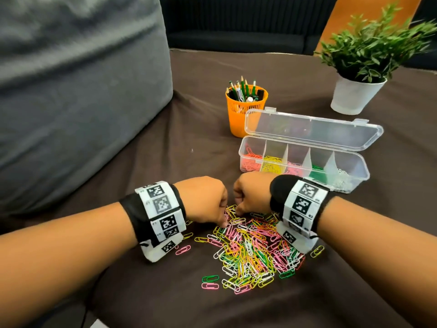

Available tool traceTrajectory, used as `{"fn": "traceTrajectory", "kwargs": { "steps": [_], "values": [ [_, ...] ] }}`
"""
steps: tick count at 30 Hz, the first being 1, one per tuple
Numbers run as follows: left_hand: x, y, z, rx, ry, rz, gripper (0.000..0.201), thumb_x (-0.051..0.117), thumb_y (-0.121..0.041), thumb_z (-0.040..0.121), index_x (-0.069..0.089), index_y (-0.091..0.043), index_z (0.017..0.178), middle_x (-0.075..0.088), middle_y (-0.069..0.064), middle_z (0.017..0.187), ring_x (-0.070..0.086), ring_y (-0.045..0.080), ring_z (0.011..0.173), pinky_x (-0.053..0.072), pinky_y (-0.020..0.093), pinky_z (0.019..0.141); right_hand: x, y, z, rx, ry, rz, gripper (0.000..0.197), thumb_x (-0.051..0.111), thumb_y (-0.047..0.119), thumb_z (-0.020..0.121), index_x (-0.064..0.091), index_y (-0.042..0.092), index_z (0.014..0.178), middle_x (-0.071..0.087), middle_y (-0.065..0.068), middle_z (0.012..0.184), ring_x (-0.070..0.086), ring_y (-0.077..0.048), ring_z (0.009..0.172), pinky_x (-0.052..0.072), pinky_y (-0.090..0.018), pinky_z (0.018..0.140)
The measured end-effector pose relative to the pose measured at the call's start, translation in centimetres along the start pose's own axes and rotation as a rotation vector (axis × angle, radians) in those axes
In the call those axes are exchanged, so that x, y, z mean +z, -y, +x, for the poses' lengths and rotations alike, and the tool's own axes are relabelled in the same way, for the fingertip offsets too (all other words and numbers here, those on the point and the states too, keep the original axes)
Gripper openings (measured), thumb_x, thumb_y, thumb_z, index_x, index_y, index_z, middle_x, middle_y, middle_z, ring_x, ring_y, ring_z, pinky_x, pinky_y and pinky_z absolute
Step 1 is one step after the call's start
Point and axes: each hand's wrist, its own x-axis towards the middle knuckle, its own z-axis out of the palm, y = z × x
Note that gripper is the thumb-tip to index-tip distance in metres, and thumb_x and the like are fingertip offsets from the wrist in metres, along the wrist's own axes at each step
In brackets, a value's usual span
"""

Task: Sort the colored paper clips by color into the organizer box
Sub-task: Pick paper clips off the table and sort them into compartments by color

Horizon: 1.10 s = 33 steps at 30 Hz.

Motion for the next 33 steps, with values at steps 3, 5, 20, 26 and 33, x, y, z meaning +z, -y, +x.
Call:
{"fn": "traceTrajectory", "kwargs": {
  "steps": [3, 5, 20, 26, 33],
  "values": [
    [0.3, 0.1, 0.0, 0.002, 0.004, -0.040, 0.028, 0.078, -0.050, 0.077, 0.071, -0.023, 0.080, 0.069, -0.007, 0.073, 0.062, 0.010, 0.070, 0.052, 0.029, 0.069, 0.3, 0.2, 0.2, -0.046, -0.012, 0.035, 0.011, 0.067, 0.023, 0.081, 0.071, 0.014, 0.084, 0.070, -0.002, 0.085, 0.063, -0.022, 0.078, 0.050, -0.028, 0.069],
    [0.5, 0.2, -0.2, -0.003, 0.014, -0.076, 0.027, 0.077, -0.049, 0.078, 0.071, -0.022, 0.082, 0.070, -0.007, 0.074, 0.061, 0.009, 0.069, 0.051, 0.028, 0.068, 0.4, 0.2, 0.1, -0.031, 0.017, 0.054, 0.007, 0.066, 0.021, 0.079, 0.069, 0.015, 0.081, 0.070, -0.002, 0.084, 0.061, -0.020, 0.074, 0.050, -0.028, 0.067],
    [1.2, 0.9, -1.2, 0.000, -0.098, -0.043, 0.023, 0.075, -0.046, 0.080, 0.070, -0.025, 0.086, 0.068, -0.010, 0.077, 0.060, 0.008, 0.072, 0.045, 0.026, 0.065, 1.6, -0.1, -2.9, 0.036, -0.036, 0.190, 0.010, 0.060, 0.026, 0.082, 0.051, 0.022, 0.078, 0.058, 0.004, 0.076, 0.055, -0.020, 0.077, 0.045, -0.032, 0.069],
    [1.1, 0.9, -1.2, -0.012, 0.005, -0.048, 0.025, 0.071, -0.043, 0.087, 0.069, -0.019, 0.082, 0.069, -0.004, 0.076, 0.060, 0.014, 0.071, 0.041, 0.025, 0.060, 2.2, 0.2, -3.5, 0.006, -0.061, 0.036, 0.011, 0.056, 0.024, 0.083, 0.063, 0.018, 0.077, 0.065, 0.001, 0.079, 0.061, -0.023, 0.077, 0.056, -0.035, 0.073],
    [0.0, 2.5, -2.7, -0.119, -0.010, -0.755, 0.017, 0.071, -0.027, 0.058, 0.055, -0.019, 0.058, 0.075, 0.014, 0.081, 0.071, 0.026, 0.071, 0.052, 0.039, 0.069, 1.1, -2.2, -4.6, -0.042, -0.093, 0.842, 0.006, 0.071, 0.002, 0.078, 0.068, 0.006, 0.076, 0.066, 0.007, 0.062, 0.052, -0.003, 0.050, 0.041, -0.019, 0.050]
  ]
}}
